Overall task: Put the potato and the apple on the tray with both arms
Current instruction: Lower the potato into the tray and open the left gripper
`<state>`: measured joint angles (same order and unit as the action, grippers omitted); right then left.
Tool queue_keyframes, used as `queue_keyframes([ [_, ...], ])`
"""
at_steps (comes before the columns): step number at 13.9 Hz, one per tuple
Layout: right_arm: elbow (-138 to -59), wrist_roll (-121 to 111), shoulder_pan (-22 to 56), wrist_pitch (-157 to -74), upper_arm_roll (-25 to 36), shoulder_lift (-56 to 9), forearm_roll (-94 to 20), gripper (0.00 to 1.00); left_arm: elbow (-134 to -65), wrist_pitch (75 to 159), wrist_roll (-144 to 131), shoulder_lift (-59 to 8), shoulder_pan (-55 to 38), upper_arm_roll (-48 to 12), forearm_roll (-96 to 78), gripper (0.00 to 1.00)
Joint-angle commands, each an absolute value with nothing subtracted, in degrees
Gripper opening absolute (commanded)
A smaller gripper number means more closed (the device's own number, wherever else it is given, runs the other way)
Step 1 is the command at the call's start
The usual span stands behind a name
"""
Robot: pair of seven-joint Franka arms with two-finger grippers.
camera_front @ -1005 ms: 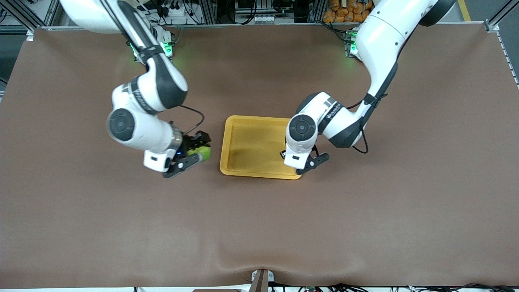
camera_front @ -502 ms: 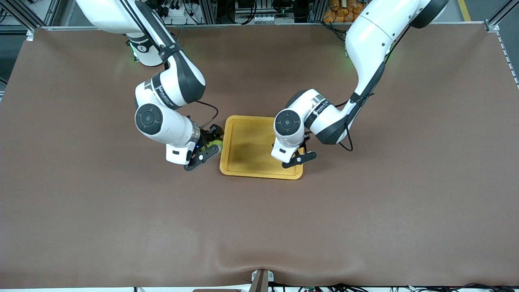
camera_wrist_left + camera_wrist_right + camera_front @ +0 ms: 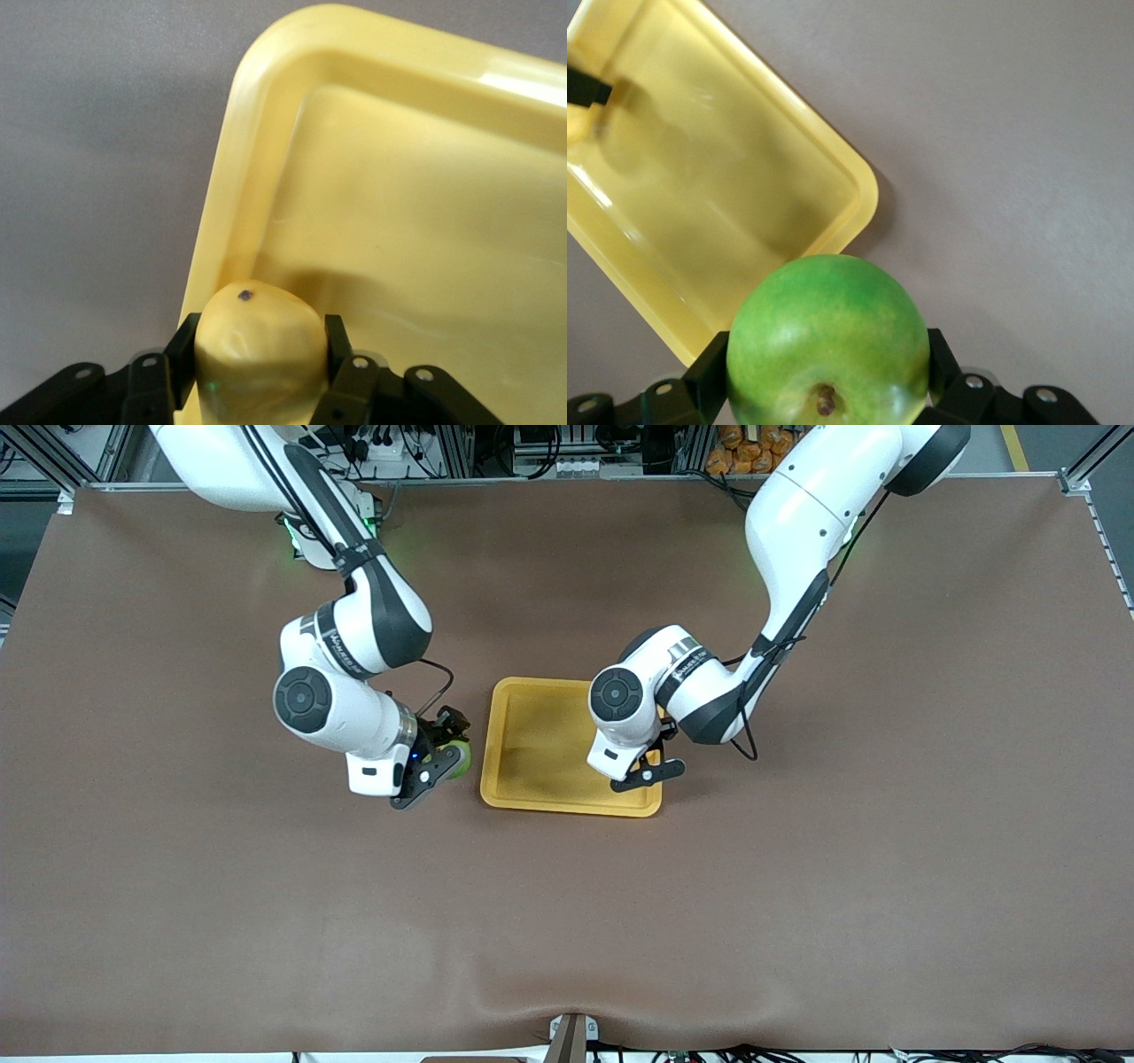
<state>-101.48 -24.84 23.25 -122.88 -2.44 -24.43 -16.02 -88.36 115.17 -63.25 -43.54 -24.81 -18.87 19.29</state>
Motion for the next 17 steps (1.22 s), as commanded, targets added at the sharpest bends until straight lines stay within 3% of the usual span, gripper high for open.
queue_keyframes([
  [1,-102.2,-33.6,23.0,-125.0,-2.5,-24.7,-17.2,0.61,-86.3,114.3,-62.7,-44.6,-25.7,-18.4,20.9,0.74],
  [2,-102.2,-36.0,23.2,-125.9,-2.5,-25.0,-17.2,0.57,-86.2,114.3,-63.0,-44.6,-25.7,-18.4,20.9,0.81],
  [3,-102.2,-37.8,23.3,-126.0,-2.5,-25.1,-17.2,0.50,-86.2,114.4,-63.2,-44.6,-25.7,-18.4,20.9,1.00],
  [4,-102.1,-38.9,23.7,-126.2,-2.5,-25.7,-17.2,0.46,-86.2,114.4,-63.2,-44.6,-25.7,-18.4,20.9,1.00],
  [10,-102.2,-40.6,26.7,-127.7,-2.4,-27.2,-17.1,0.46,-86.2,114.2,-63.5,-41.2,-24.6,-18.5,20.4,1.00],
  [17,-102.2,-40.9,29.3,-129.7,-2.4,-29.6,-16.5,0.47,-86.2,109.6,-58.4,-28.5,-17.1,-19.0,14.3,1.00],
])
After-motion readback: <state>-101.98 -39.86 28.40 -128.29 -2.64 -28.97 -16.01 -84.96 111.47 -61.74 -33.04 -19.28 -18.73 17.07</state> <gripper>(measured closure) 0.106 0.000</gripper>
